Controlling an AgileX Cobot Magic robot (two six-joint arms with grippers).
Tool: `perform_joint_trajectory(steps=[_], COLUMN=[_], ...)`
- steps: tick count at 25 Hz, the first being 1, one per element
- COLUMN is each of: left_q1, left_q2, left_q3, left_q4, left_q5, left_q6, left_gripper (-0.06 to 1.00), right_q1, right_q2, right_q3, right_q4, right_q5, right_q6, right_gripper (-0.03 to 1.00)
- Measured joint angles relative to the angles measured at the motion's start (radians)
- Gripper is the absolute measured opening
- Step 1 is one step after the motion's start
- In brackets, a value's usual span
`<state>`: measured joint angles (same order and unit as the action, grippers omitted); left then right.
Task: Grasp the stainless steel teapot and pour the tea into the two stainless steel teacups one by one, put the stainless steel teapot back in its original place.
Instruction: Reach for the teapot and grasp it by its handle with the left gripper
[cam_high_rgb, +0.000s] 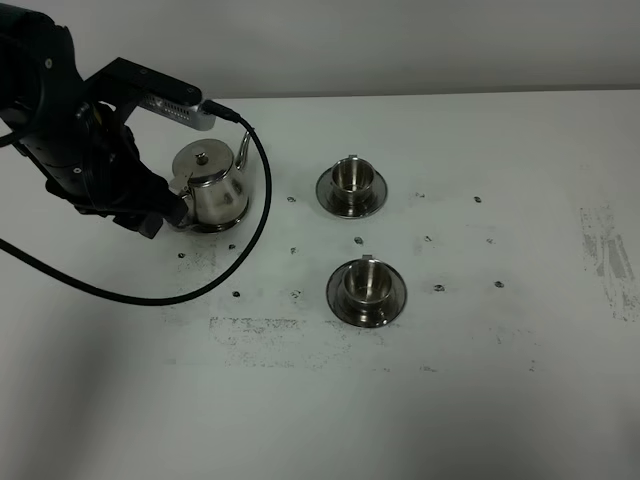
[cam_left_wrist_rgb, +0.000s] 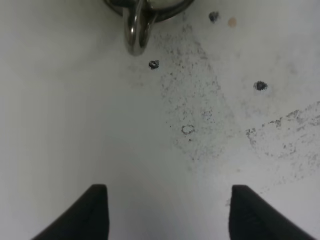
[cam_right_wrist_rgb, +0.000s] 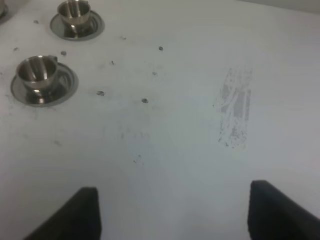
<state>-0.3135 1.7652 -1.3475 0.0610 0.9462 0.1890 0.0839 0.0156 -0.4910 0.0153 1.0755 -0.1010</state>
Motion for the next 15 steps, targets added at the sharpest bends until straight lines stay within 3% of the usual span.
perform_joint_trajectory(steps=[15], left_q1=[0.047], left_q2=[0.141], left_q3=[0.000], left_q4=[0.099], left_q5=[-0.059], left_q6=[0.015], left_gripper=[0.55], right_q1=[0.000], right_q2=[0.000], right_q3=[0.000], right_q4=[0.000], right_q5=[0.000], right_q6=[0.000], right_gripper=[0.59])
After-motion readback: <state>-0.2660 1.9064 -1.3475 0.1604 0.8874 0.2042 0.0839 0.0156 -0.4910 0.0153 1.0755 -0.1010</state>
